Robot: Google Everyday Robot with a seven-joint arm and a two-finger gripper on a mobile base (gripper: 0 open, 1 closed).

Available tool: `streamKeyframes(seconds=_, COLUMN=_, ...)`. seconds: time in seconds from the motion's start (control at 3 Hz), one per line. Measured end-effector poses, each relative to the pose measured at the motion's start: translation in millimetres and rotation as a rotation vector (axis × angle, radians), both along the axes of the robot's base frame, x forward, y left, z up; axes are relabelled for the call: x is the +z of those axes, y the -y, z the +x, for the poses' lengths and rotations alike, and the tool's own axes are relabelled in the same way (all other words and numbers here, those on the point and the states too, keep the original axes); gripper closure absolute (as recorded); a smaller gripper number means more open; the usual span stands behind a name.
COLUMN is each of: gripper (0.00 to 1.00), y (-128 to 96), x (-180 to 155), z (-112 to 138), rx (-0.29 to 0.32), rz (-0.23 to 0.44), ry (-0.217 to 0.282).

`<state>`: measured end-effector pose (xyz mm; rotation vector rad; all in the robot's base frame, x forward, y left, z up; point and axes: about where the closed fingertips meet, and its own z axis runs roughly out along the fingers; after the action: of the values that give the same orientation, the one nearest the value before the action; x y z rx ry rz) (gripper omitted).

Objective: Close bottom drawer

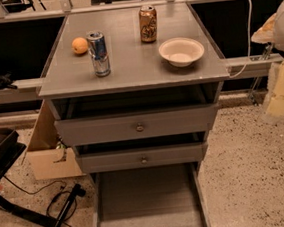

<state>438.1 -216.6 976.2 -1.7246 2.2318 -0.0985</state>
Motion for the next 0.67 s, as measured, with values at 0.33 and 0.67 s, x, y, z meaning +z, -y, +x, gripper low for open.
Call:
streamKeyframes(seconds=0.33, gripper=0.00, y=0, x=0, z=0, rx=0.000, rz=0.000, ry=0.000)
streamKeyframes(seconds=0.67, gripper=0.00, y=-9, x=-17, z=5, rx=0.007, rz=-0.011, ry=0.010)
